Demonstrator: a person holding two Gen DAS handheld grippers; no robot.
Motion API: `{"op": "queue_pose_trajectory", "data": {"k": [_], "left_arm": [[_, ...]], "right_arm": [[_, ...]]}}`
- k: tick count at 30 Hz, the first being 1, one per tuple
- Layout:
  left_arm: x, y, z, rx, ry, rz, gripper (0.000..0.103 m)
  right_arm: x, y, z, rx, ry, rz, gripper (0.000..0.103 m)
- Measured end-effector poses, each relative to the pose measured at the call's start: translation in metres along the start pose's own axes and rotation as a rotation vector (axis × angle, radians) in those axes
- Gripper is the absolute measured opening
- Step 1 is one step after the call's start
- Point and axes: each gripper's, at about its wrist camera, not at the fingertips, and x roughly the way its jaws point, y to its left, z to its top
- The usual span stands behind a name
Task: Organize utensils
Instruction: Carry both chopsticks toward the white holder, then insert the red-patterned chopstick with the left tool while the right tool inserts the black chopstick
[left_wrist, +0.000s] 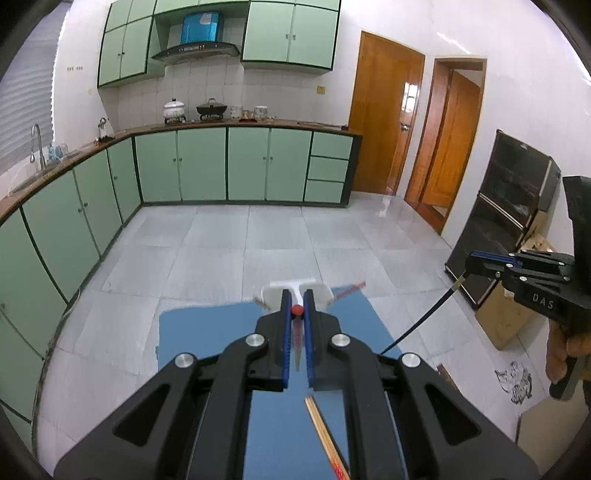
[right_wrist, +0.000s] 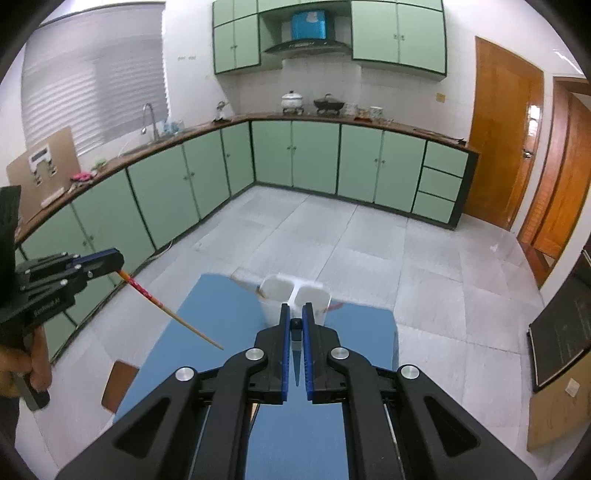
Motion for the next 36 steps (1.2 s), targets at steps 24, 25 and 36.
{"op": "queue_pose_trajectory", "data": {"k": [24, 25, 36], "left_arm": [[0.227, 0.034, 0.025, -0.071, 0.105, 0.066, 0.007], [0.228, 0.037, 0.021, -0.075, 0.108, 0.062, 0.007], [0.135, 0.057, 0.003, -0.059, 0.015, 0.069, 0.055]], "right_arm": [[0.219, -0.061, 0.039, 0.139, 0.022, -0.052, 0.007], [0.222, -0.062, 0.035, 0.142, 0.033, -0.045, 0.007], [0.143, -0.070, -0.014, 0.105, -0.064, -0.017, 0.017]]}}
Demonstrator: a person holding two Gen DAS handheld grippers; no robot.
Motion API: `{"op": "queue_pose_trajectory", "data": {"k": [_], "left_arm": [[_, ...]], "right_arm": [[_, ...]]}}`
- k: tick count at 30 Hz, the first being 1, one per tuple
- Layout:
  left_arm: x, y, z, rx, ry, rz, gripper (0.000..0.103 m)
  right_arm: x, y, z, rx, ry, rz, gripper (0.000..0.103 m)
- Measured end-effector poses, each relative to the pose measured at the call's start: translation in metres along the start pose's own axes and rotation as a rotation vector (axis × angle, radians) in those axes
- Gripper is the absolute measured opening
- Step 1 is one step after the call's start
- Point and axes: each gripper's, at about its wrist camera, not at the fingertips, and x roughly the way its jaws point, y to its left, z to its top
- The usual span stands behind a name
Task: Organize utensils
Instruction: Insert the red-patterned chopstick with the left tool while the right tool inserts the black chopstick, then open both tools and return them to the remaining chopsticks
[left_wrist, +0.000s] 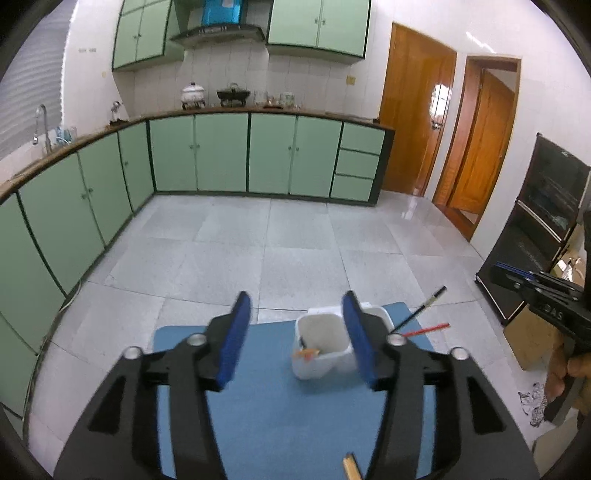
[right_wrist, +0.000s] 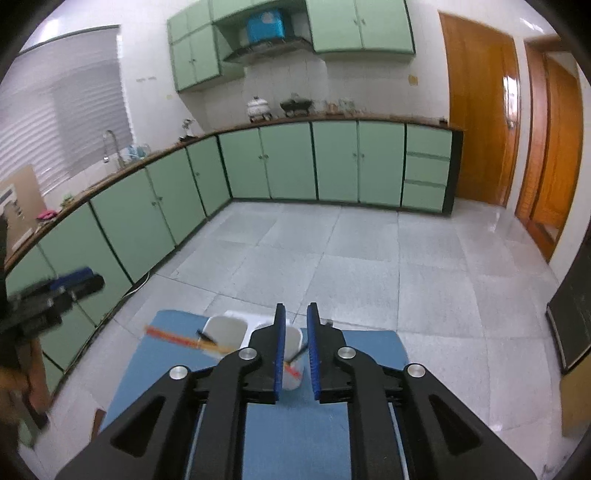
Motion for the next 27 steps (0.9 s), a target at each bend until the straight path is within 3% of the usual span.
{"op": "queue_pose_trajectory", "data": {"k": [2, 7, 12, 16, 21, 27], "left_arm": [[-0.023, 0.007, -0.019, -0.009, -0.006, -0.003, 0.059], [-0.074, 0.020, -0.095, -0.020, -0.047, 0.046, 0.072], [-0.108, 0.024, -0.203, -0.053, -0.036, 0.098, 0.076], [-0.121, 0.019, -0.286, -0.062, 0.011, 0.119, 0.077], [-0.124, 0.006, -0.356, -0.021, 0.055, 0.145, 0.077], [-0.126, 0.008, -0.386, -0.059, 0.086, 0.137, 0.077]], "right_arm": [[-0.028, 0.002, -0.025, -0.033, -0.039, -0.006, 0.025], [-0.074, 0.018, -0.126, -0.117, -0.066, -0.023, 0.030], [-0.084, 0.045, -0.252, -0.147, 0.019, -0.011, 0.030], [-0.081, 0.064, -0.333, -0.121, 0.102, 0.007, 0.030], [-0.075, 0.098, -0.392, -0.175, 0.140, 0.028, 0.030], [-0.066, 0.133, -0.405, -0.247, 0.096, 0.046, 0.031]]}}
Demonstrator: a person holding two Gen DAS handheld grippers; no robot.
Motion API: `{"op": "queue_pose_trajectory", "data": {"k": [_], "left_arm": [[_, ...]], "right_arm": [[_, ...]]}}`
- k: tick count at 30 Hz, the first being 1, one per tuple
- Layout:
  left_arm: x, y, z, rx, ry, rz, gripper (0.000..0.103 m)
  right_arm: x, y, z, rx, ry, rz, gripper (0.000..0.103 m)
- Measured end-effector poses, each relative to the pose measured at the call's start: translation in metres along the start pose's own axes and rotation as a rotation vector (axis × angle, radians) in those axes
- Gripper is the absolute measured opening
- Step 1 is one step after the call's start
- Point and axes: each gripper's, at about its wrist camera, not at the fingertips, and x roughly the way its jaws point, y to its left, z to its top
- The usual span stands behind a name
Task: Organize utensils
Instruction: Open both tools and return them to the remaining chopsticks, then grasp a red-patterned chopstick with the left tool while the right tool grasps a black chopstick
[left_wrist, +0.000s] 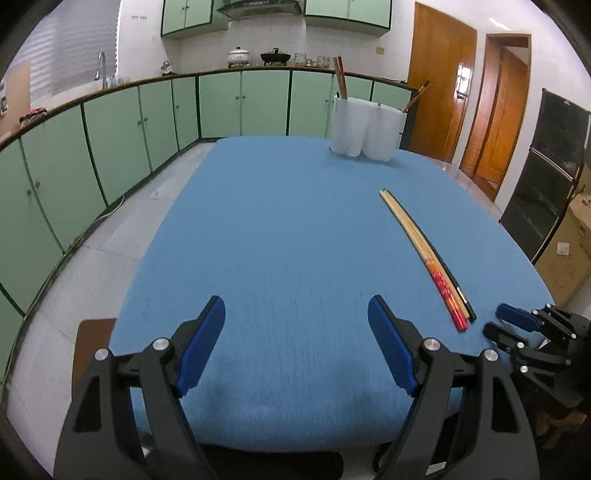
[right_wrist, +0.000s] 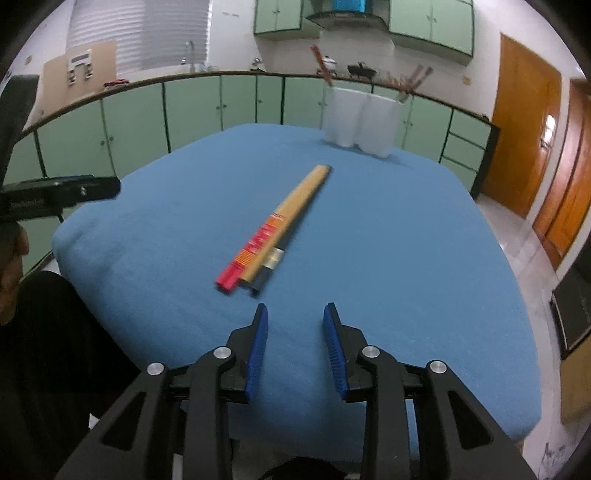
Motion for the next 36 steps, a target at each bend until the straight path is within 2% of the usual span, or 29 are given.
{"op": "queue_pose_trajectory", "data": {"k": [7, 14, 19, 21, 22, 30, 33, 36], "left_arm": [[0.001, -0.005, -0.004, 0.010, 0.009, -0.013, 0.077], [0.007, -0.021, -0.009, 0.047, 0.026, -0.047, 0.077], [0.015, -0.051, -0.016, 0.105, 0.050, -0.098, 0.077], [0.018, -0.064, -0.016, 0.133, 0.054, -0.114, 0.077], [0.021, -0.067, -0.013, 0.141, 0.056, -0.119, 0.077], [0.039, -0.101, -0.019, 0.183, 0.089, -0.152, 0.077], [0.046, -0.111, -0.022, 0.203, 0.095, -0.130, 0.077], [0.050, -0.115, -0.017, 0.195, 0.098, -0.113, 0.078]], "right_arm": [[0.008, 0.016, 0.004, -0.059, -0.038, -0.011, 0.032], [0.007, -0.013, -0.001, 0.014, -0.023, -0.031, 0.028], [0.009, -0.015, -0.001, -0.005, -0.027, -0.020, 0.027], [0.012, -0.018, 0.002, -0.006, -0.018, -0.018, 0.008], [0.014, -0.020, 0.004, -0.007, -0.014, -0.027, 0.007], [0.009, -0.071, -0.005, 0.114, -0.002, -0.097, 0.007], [0.005, -0.087, -0.009, 0.180, 0.002, -0.095, 0.007], [0.005, -0.090, -0.010, 0.190, -0.001, -0.093, 0.007]]}}
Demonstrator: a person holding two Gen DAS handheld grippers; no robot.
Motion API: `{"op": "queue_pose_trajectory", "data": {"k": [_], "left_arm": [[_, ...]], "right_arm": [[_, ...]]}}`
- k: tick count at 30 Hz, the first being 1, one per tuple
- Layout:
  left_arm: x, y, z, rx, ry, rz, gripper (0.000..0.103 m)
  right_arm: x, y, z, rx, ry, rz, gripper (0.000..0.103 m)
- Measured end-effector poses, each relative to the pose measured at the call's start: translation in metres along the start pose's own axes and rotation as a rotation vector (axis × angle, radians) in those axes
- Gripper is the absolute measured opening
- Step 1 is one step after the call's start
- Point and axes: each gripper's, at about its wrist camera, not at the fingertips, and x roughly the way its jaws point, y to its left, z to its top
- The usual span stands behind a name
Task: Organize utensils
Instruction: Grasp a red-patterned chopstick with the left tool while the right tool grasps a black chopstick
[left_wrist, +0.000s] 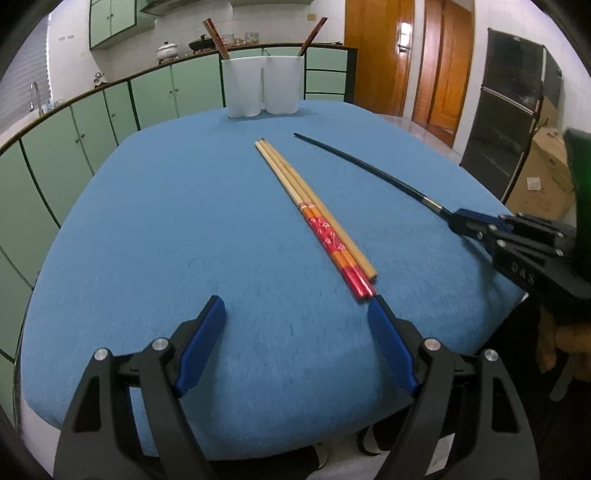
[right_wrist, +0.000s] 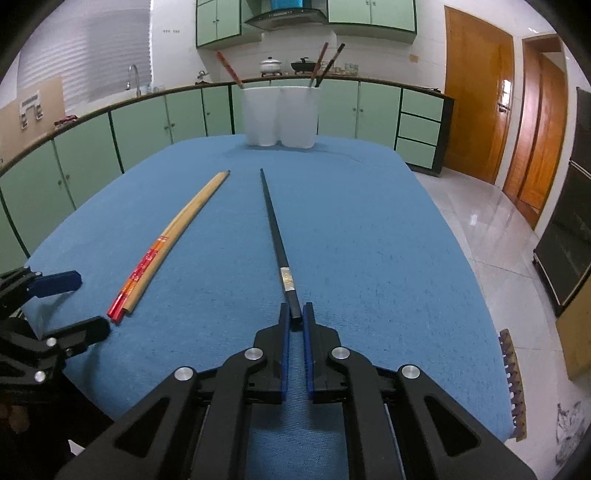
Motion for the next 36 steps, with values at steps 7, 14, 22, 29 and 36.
{"op": "queue_pose_trajectory", "data": {"k": [7, 14, 22, 29, 36], "left_arm": [[0.003, 0.009, 0.005, -0.071, 0.002, 0.059, 0.080], [0.001, -0.002, 0.003, -0.026, -0.004, 0.048, 0.079], [0.008, 0.016, 0.012, -0.091, 0.001, 0.071, 0.079], [0.010, 0.015, 0.011, -0.090, -0.020, 0.097, 0.075], [0.010, 0.024, 0.014, -0.131, -0.067, 0.092, 0.015]], "right_arm": [[-0.001, -0.001, -0.002, 0.006, -0.002, 0.010, 0.007], [-0.002, -0.001, -0.003, 0.011, -0.006, 0.015, 0.007], [-0.001, 0.001, -0.003, 0.002, -0.007, 0.011, 0.007], [0.000, 0.003, -0.002, -0.003, -0.008, 0.006, 0.008], [0.003, 0.019, 0.000, -0.054, -0.021, 0.001, 0.010]]}}
